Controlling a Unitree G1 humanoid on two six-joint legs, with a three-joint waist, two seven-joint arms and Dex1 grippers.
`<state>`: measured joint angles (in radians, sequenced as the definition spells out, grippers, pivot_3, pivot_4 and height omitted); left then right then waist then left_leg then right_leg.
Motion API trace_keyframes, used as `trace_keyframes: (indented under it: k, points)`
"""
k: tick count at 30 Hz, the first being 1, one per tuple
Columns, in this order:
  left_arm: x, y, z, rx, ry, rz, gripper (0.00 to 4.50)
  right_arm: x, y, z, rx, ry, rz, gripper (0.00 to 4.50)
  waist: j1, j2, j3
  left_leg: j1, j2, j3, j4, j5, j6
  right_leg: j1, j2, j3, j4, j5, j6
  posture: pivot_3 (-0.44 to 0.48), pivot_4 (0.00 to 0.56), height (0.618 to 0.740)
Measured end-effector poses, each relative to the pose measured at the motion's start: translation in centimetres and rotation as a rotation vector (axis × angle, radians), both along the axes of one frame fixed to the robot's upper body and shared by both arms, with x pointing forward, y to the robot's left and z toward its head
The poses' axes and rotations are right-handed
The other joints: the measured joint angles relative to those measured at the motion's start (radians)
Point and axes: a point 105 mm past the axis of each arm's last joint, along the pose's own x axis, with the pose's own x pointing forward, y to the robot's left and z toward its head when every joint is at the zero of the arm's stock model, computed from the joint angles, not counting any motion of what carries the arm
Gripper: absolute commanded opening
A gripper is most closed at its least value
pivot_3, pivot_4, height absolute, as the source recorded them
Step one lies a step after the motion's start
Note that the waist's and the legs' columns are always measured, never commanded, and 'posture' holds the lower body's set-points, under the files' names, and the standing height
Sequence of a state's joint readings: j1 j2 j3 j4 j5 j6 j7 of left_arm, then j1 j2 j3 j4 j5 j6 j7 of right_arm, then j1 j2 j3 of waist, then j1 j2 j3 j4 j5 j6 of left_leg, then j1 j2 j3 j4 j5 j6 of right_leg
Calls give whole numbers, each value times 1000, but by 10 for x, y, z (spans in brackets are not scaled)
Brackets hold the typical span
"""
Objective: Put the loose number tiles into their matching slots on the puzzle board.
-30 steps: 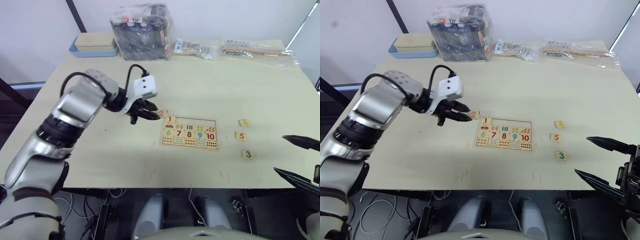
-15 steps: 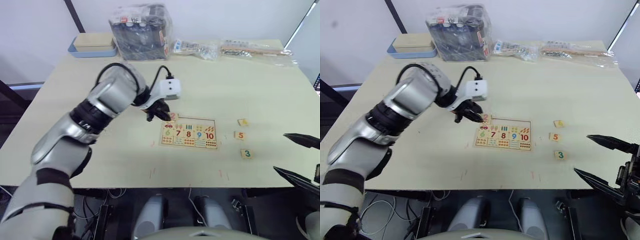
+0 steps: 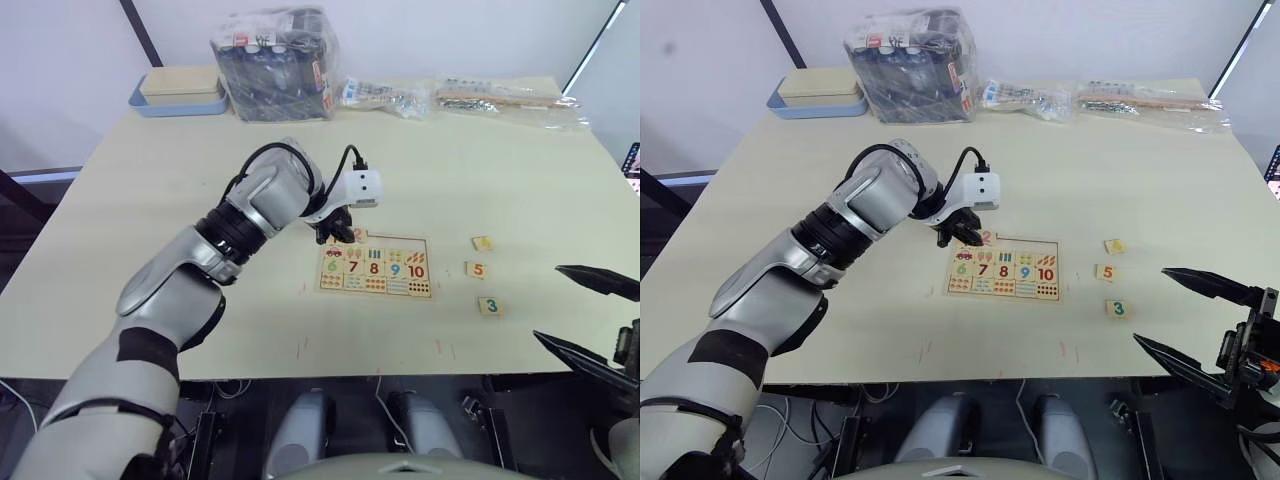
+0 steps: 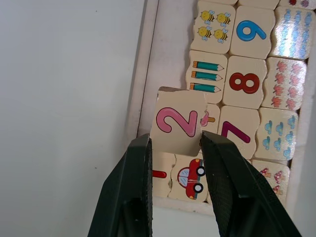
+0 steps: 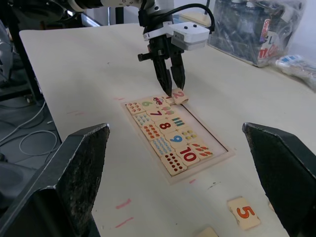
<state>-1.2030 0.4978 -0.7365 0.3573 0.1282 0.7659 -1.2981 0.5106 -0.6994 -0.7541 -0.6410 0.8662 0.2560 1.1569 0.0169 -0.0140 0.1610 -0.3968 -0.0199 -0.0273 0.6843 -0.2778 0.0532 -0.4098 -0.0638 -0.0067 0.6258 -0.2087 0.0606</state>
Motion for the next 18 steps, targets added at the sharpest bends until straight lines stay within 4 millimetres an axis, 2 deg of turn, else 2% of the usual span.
trace_keyframes:
  k: [18]
  points:
    - [9,-5,-16,47,-33,-21,981,-5,3,-2,7,-7,-26,4500,0,0,0,0,0,0,0,0,0,0,0,0,0,2,-3,0,150,740]
